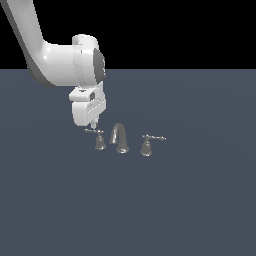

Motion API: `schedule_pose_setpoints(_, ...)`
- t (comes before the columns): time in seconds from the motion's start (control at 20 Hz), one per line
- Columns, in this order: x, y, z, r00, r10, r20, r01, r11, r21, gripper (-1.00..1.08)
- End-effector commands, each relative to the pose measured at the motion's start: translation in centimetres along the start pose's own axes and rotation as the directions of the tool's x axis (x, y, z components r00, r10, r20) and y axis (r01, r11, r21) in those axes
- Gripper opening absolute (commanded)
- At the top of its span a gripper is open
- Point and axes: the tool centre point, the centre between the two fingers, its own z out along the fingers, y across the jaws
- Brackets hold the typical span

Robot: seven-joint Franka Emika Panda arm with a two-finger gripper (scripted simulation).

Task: Turn on the faucet by rotating a designated handle.

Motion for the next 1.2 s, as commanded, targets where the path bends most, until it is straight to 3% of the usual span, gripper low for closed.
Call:
schedule_pose_setpoints(0.0,0.0,-0.2,0.4,1.000,0.016,-0.008,-0.016,1.000,0.008,-1.00)
schedule_pose_setpoints(0.35,-0.1,-0.2,0.6,1.000,0.020,-0.011,-0.020,1.000,0.009,-1.00)
schedule_pose_setpoints(0.9,-2.0,3.6,0.7,1.000,0.021,-0.011,-0.021,1.000,0.010,-1.00)
schedule_pose_setpoints(1.0,-1.1,2.7,0.6,0.999,0.032,-0.015,-0.032,0.999,0.019,-1.00)
schedule_pose_setpoints(1.15,-1.1,3.6,0.6,0.999,0.030,-0.014,-0.030,0.999,0.017,-1.00)
